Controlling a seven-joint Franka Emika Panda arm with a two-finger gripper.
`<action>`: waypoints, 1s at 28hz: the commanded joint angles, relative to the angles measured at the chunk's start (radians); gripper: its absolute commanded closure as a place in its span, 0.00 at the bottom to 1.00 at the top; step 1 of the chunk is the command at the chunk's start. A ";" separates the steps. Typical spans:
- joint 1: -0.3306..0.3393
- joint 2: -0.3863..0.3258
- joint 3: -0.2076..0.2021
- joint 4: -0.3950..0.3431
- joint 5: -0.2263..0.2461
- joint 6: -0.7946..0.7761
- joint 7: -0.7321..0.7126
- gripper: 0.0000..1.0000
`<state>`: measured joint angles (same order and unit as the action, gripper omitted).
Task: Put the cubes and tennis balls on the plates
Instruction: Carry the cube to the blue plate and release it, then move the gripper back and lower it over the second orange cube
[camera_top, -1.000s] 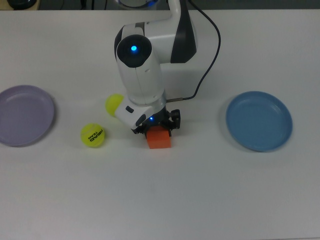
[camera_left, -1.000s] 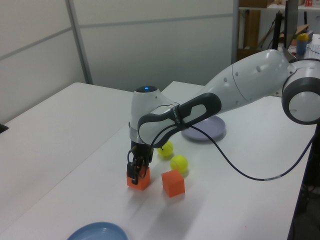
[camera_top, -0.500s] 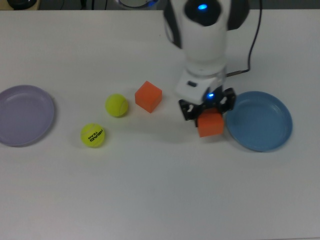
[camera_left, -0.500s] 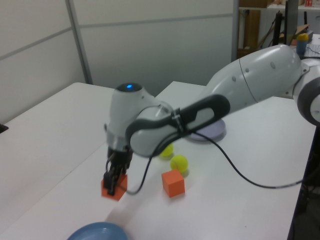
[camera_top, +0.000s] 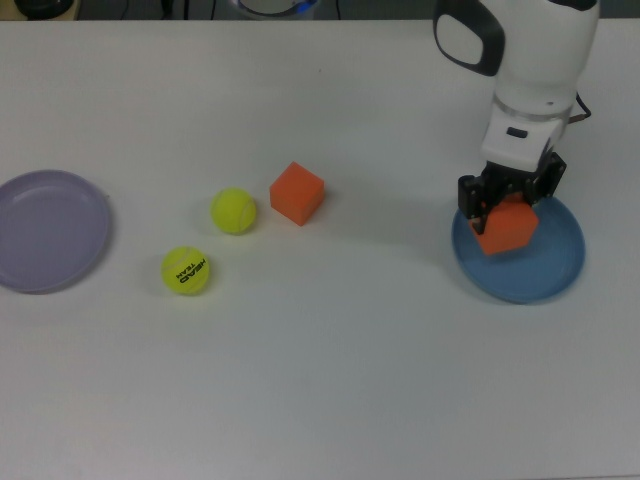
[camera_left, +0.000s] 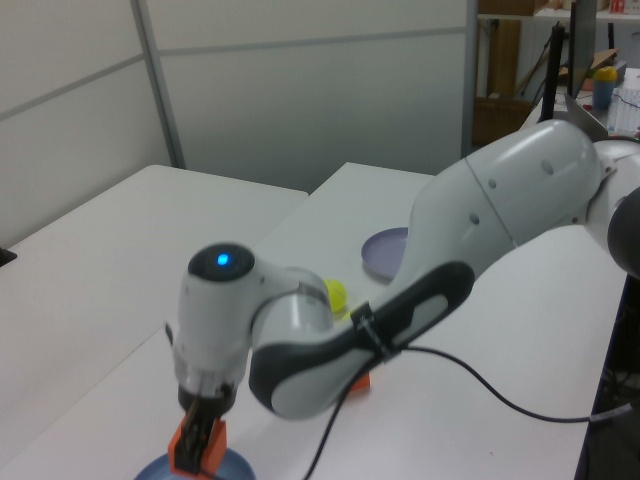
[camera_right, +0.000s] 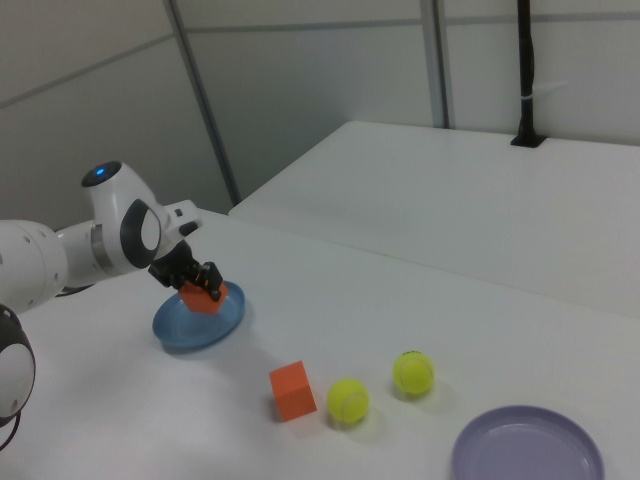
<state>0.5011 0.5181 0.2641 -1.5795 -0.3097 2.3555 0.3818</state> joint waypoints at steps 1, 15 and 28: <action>0.020 0.028 0.010 -0.013 -0.074 0.059 0.063 1.00; 0.031 0.051 0.024 -0.013 -0.065 0.076 0.083 0.00; -0.085 -0.164 0.007 -0.077 0.136 -0.093 -0.361 0.00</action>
<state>0.4811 0.4737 0.2840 -1.5829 -0.3194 2.3711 0.2745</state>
